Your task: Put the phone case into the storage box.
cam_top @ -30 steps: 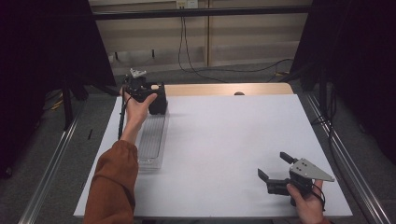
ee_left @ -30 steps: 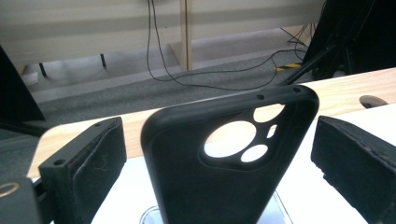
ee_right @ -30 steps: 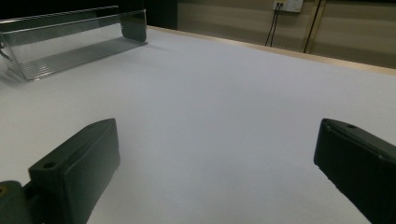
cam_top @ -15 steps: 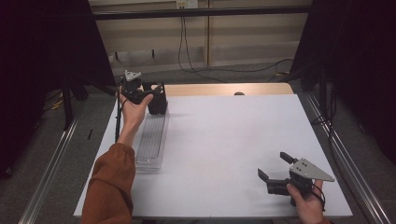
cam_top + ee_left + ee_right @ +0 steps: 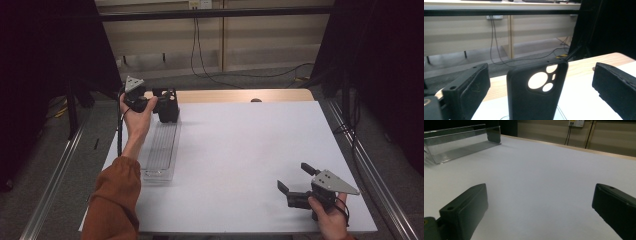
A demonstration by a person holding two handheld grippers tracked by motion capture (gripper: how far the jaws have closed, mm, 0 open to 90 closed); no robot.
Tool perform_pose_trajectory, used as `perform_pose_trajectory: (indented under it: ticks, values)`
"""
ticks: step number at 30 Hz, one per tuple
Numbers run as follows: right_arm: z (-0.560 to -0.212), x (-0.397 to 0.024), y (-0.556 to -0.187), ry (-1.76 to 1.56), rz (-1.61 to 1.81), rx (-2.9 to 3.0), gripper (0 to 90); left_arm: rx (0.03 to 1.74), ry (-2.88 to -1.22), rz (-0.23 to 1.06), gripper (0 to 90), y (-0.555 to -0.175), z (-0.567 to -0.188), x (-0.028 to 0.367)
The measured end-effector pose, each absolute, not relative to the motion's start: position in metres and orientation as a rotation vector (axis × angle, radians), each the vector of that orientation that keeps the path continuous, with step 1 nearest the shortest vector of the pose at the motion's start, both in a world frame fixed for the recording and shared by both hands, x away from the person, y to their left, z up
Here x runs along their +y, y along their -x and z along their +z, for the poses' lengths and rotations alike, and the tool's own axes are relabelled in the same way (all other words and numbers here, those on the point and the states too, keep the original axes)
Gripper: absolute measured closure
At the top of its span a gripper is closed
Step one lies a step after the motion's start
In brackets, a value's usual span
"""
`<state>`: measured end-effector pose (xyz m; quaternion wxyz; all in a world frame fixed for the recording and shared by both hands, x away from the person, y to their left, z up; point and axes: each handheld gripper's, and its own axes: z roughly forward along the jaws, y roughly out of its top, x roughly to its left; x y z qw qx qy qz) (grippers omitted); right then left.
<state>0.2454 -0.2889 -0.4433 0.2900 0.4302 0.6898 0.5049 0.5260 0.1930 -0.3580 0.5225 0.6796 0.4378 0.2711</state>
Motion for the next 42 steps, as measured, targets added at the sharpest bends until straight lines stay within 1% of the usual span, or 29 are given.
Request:
perform_pose_trajectory:
  ticks: [3,8,17,21,27,30,35,42]
  values:
    - [-0.443,-0.289,-0.245,-1.146,1.348,1.84,0.0,1.027,-1.626,0.624,1.7,-0.522,-0.359,0.195]
    - [-0.443,-0.288,-0.245,-1.143,1.351,1.839,0.0,1.007,-1.634,0.643,2.7,-0.517,-0.362,0.195]
    - [-0.443,-0.289,-0.246,-1.137,1.351,1.819,0.0,0.977,-1.648,0.62,2.7,-0.504,-0.365,0.192]
    - [-0.442,-0.288,-0.245,-1.133,1.356,1.817,0.0,0.947,-1.641,0.618,2.7,-0.494,-0.364,0.19]
    - [-0.441,-0.287,-0.245,-1.124,1.351,1.809,0.0,0.895,-1.629,0.578,1.8,-0.48,-0.364,0.19]
    - [-0.44,-0.287,-0.245,-1.123,1.35,1.802,0.0,0.865,-1.629,0.58,2.5,-0.474,-0.364,0.188]
    - [-0.44,-0.286,-0.245,-1.103,1.353,1.798,0.0,0.811,-1.621,0.542,3.2,-0.46,-0.365,0.183]
    - [-0.439,-0.287,-0.244,-1.105,1.354,1.79,0.0,0.761,-1.615,0.522,3.1,-0.437,-0.365,0.179]
